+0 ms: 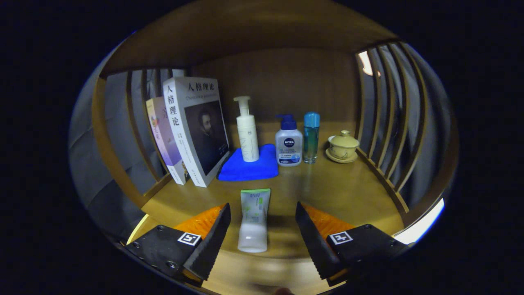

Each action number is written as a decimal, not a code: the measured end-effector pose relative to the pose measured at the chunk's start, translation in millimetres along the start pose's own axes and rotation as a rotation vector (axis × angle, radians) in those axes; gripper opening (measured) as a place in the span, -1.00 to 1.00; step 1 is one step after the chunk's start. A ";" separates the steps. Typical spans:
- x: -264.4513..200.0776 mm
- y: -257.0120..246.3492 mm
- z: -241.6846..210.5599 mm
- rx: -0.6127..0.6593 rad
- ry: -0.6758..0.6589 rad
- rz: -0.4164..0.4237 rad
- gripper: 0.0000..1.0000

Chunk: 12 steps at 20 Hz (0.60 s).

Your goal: Pull open the drawer, take out the items inside it, and place them on the countertop above the cabinet.

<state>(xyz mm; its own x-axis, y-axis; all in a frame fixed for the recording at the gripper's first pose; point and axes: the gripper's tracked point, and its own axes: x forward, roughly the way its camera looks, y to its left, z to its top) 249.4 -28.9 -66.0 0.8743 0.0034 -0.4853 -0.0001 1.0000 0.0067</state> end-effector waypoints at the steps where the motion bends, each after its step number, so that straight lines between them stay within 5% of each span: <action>1: -11.5 -0.9 -3.1 -0.016 -0.027 -0.011 0.96; 12: -134.2 54.6 -79.9 -0.070 -0.241 -0.011 0.96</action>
<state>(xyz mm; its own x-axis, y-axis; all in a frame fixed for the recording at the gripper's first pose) 93.3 25.7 -70.4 0.9650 -0.0002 -0.2624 -0.0166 0.9979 -0.0619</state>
